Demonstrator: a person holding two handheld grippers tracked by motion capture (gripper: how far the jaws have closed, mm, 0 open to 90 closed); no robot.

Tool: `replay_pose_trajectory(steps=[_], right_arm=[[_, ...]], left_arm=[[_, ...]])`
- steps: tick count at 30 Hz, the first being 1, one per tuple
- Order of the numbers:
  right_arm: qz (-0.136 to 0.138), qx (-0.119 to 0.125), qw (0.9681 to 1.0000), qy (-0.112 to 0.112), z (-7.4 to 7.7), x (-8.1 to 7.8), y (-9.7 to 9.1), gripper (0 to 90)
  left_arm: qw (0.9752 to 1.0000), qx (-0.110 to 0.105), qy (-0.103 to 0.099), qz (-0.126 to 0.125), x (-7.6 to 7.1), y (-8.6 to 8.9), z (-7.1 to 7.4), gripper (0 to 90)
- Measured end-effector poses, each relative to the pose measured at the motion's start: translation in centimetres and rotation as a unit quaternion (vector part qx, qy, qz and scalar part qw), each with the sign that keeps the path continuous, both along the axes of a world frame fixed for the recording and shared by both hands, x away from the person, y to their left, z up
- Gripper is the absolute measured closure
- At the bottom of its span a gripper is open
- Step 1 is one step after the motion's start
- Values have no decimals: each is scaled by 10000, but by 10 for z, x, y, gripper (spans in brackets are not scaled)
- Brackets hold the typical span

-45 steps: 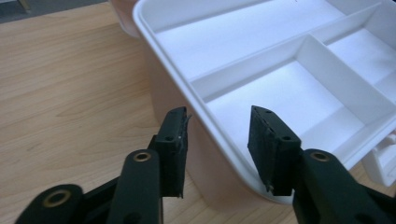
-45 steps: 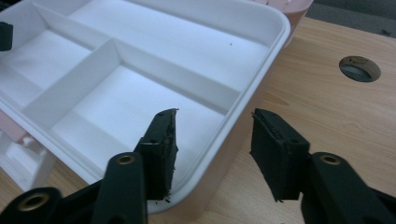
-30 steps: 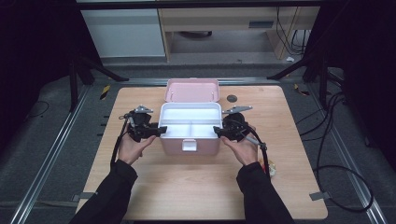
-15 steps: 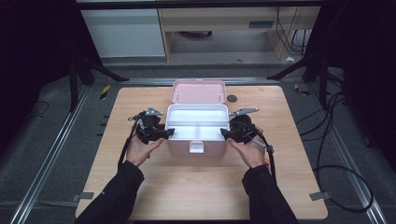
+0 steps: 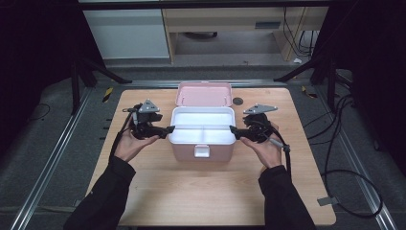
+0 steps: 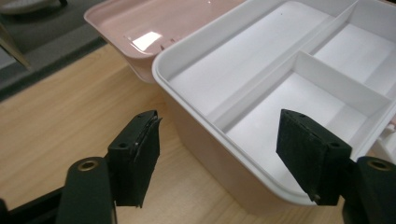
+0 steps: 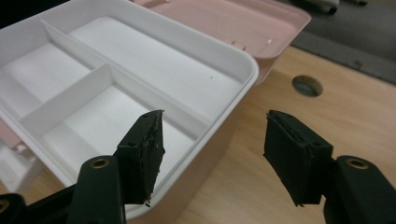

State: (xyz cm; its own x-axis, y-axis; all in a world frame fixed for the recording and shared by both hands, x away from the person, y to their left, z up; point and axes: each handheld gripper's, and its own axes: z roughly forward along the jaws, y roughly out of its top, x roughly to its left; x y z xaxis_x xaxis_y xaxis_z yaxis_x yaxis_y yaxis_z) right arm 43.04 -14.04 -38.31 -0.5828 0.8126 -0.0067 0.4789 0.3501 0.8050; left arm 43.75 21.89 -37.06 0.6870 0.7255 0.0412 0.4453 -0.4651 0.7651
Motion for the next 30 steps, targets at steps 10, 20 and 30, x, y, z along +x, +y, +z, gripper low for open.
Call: replay_pose_trajectory(steps=[10,20,30], right_arm=[[580,-415,9973,-175,19,20,-5,399],[1447,-804,9861,131,41,57,8,446],[2671,-1405,9530,265,41,73,30,529]], left_arm=[[9957,164,33,-909,28,-3,18,317],[9841,866,243,-1533,58,-12,30,375],[9672,1230,409,-2185,69,-26,27,436]])
